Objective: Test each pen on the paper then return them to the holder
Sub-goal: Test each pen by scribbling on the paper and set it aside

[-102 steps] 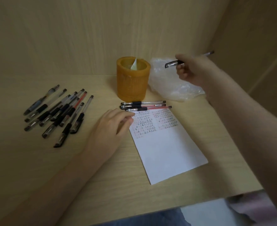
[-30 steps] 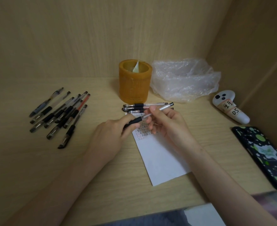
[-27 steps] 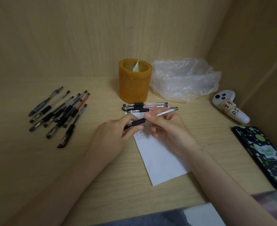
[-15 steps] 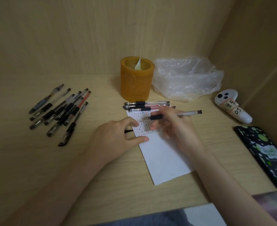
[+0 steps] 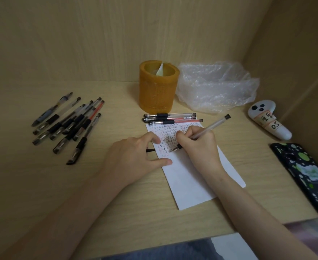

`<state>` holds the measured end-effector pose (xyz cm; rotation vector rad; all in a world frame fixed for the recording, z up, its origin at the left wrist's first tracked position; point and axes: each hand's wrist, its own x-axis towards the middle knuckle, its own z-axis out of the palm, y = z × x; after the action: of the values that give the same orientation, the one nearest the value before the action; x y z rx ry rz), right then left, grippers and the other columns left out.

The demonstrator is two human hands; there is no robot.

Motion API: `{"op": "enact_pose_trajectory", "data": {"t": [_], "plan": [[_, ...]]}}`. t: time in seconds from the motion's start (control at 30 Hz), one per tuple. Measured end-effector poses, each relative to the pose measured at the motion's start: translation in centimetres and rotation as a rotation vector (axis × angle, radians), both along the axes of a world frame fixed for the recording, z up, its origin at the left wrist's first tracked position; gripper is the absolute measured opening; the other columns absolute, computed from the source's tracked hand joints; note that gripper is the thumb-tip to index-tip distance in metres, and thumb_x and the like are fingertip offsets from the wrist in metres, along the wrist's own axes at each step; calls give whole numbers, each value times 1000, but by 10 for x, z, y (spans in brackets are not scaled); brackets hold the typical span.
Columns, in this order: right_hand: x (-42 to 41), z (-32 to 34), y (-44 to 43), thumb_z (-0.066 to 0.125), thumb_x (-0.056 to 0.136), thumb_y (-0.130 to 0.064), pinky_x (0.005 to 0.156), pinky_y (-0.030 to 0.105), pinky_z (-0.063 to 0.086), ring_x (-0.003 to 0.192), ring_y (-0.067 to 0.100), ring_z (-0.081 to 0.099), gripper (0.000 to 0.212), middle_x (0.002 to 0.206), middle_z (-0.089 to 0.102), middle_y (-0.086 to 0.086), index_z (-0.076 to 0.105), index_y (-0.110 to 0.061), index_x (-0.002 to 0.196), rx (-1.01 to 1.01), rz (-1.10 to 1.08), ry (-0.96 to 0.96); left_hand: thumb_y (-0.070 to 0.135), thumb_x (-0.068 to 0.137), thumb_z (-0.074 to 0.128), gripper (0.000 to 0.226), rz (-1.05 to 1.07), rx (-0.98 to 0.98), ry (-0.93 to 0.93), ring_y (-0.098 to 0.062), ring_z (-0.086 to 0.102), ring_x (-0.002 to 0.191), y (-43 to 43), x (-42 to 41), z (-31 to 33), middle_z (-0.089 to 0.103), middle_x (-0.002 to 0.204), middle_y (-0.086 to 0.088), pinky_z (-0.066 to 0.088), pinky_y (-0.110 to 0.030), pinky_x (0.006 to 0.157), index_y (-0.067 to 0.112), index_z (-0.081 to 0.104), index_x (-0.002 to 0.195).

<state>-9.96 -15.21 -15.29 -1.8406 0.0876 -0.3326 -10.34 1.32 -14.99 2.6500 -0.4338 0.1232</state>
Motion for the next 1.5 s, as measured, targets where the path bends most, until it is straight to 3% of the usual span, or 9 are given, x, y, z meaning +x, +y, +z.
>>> {"op": "enact_pose_trajectory", "data": {"t": [0.23,0.57,1.13,1.23,1.37,1.5], "plan": [[-1,-3,0,63,79,-4,48,18,31,48,7,35,34,48,37,0,44,-6,51,-15,-1,-20,74,63,58,59,-5,1,17,-8,60,80,-1,0,1,39,58,19,46,-25,67,40,51,111],[0,-4,1,63,82,-5,48,15,31,46,4,34,36,46,38,-4,44,-7,52,-32,10,-32,73,64,58,58,-6,-4,25,-8,59,81,-1,0,1,38,58,20,46,-26,69,40,50,111],[-1,-3,-1,64,80,-2,47,15,30,44,4,33,42,41,36,-10,41,-13,46,-39,28,-26,75,63,57,60,-2,0,32,-8,61,81,0,1,-1,55,76,16,50,-29,73,41,49,112],[-1,-4,-1,63,79,-2,47,18,30,44,5,33,41,42,37,-9,41,-12,47,-30,28,-24,75,63,57,60,-8,-1,25,-8,61,80,0,1,0,51,70,17,50,-29,72,40,50,112],[-1,-4,-1,62,79,-2,50,24,31,49,10,35,31,50,38,6,44,3,54,-33,12,-26,74,64,58,57,-1,-2,36,-8,60,81,-1,0,0,44,60,19,49,-29,72,41,50,110],[-1,-4,0,63,81,-3,49,18,32,49,8,36,33,51,39,7,45,2,54,-19,29,-33,73,63,59,57,5,-16,36,-9,60,82,0,0,0,41,59,20,48,-29,72,40,51,109]]}}
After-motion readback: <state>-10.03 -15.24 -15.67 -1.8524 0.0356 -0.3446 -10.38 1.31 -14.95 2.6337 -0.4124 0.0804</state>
